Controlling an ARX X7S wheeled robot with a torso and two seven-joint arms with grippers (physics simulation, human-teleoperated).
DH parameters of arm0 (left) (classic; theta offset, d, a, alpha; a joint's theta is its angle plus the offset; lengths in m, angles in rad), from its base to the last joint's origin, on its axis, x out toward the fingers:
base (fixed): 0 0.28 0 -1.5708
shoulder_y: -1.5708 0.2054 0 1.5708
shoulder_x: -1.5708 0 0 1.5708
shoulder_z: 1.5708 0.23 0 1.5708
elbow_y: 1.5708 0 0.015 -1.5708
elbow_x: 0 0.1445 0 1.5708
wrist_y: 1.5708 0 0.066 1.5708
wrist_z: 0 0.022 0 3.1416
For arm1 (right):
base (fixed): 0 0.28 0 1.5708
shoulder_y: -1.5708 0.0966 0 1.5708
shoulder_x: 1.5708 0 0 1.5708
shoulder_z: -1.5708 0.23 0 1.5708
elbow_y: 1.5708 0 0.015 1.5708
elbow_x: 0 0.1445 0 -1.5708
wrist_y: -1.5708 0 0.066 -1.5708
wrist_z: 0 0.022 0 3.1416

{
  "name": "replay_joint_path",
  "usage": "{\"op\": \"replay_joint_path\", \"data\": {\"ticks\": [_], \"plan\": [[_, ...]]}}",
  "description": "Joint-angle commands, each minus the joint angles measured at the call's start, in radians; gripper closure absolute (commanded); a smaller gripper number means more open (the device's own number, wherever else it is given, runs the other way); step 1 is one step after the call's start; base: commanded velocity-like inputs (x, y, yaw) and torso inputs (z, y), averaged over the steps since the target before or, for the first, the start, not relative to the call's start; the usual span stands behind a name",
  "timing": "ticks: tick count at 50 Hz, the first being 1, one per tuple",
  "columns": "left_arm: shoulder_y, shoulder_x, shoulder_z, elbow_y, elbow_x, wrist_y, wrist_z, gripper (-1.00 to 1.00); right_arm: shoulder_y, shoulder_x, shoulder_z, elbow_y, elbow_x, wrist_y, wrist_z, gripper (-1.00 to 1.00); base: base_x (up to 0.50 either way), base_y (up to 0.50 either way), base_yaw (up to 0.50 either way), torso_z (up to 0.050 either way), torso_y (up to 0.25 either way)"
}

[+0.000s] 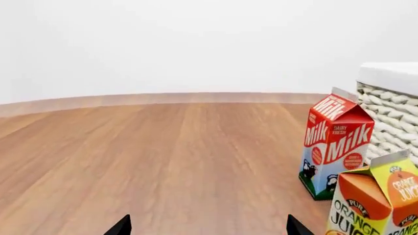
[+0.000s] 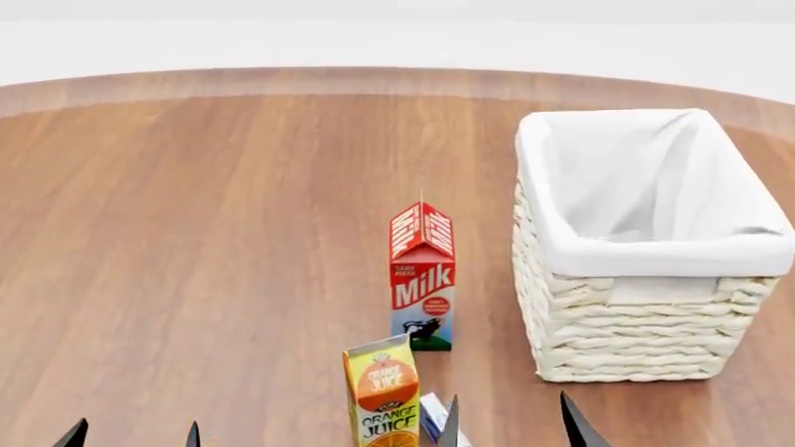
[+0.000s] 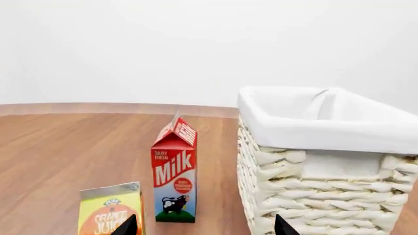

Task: Pick up the orange juice, and put it in the basket.

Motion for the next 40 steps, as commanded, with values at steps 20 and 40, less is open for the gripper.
{"op": "replay_joint_path", "data": {"ticks": [20, 40], "plan": [[-0.003, -0.017, 0.021, -0.001, -0.017, 0.004, -0.020, -1.00, 0.003, 0.017, -0.016, -0.006, 0.021, 0.001, 0.019, -1.00, 0.27, 0.00, 0.00, 0.000, 0.000], [-0.005, -0.027, 0.033, -0.002, -0.027, 0.007, -0.031, -1.00, -0.029, 0.022, -0.037, -0.052, 0.053, 0.000, 0.022, -1.00, 0.18, 0.00, 0.00, 0.000, 0.001]]}}
